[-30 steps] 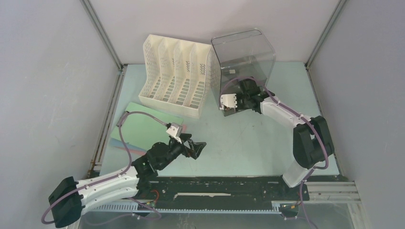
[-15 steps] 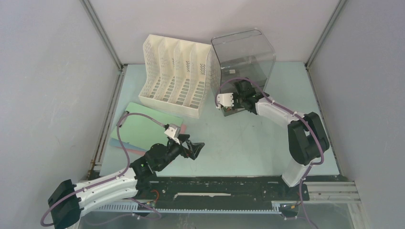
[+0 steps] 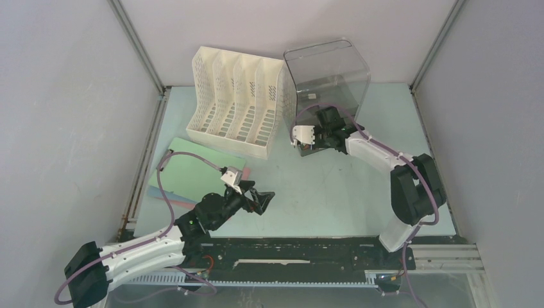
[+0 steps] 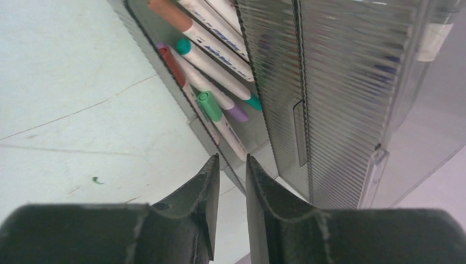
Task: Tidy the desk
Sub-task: Place the stationery in the drawer, then close the drawer in the storage box.
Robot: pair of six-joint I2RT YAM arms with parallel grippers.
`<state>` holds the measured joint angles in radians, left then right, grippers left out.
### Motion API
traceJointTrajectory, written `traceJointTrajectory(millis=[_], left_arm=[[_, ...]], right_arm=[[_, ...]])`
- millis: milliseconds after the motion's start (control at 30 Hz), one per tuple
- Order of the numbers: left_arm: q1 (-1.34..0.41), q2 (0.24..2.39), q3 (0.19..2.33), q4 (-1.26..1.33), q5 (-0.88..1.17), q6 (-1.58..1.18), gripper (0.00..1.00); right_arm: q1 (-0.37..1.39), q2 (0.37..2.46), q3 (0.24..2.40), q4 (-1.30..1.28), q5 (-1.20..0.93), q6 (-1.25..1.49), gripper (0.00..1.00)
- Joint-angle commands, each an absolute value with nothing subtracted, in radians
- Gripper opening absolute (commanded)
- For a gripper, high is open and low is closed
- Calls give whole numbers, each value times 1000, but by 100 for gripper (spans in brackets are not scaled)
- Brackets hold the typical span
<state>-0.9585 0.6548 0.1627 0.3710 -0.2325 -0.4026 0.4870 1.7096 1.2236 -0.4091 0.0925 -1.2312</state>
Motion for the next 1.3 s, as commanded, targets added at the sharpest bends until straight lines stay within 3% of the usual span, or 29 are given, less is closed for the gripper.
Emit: traceJointTrajectory(millis=[0, 333, 533, 700, 767, 867, 967, 1100, 1267], left_arm=[[-953, 641, 175, 383, -238, -413, 100], [-953, 674, 218, 364, -215, -435, 100], [-946, 743, 288, 354, -137, -469, 100], [-914, 854, 390, 355, -24, -476, 100], [-906, 902, 432, 355, -9, -473, 100], [-895, 984, 501, 354, 47, -465, 100], [-891, 1103, 577, 356, 108, -463, 100], [-890, 1274, 703, 337, 184, -459, 100], [-891, 1495, 907, 209, 182, -406, 85]], right_arm=[[494, 1587, 1229, -493, -5, -1130, 31], [442, 1350, 1228, -709, -331, -952, 29], [280, 1137, 1185, -805, -657, -925, 28], [146, 983, 1109, -790, -803, -903, 30], [92, 951, 1092, -808, -870, -892, 39], [30, 934, 1055, -816, -948, -824, 69], [21, 962, 1051, -875, -972, -867, 86], [20, 975, 1048, -887, -961, -896, 87], [12, 943, 1032, -810, -873, -836, 84]])
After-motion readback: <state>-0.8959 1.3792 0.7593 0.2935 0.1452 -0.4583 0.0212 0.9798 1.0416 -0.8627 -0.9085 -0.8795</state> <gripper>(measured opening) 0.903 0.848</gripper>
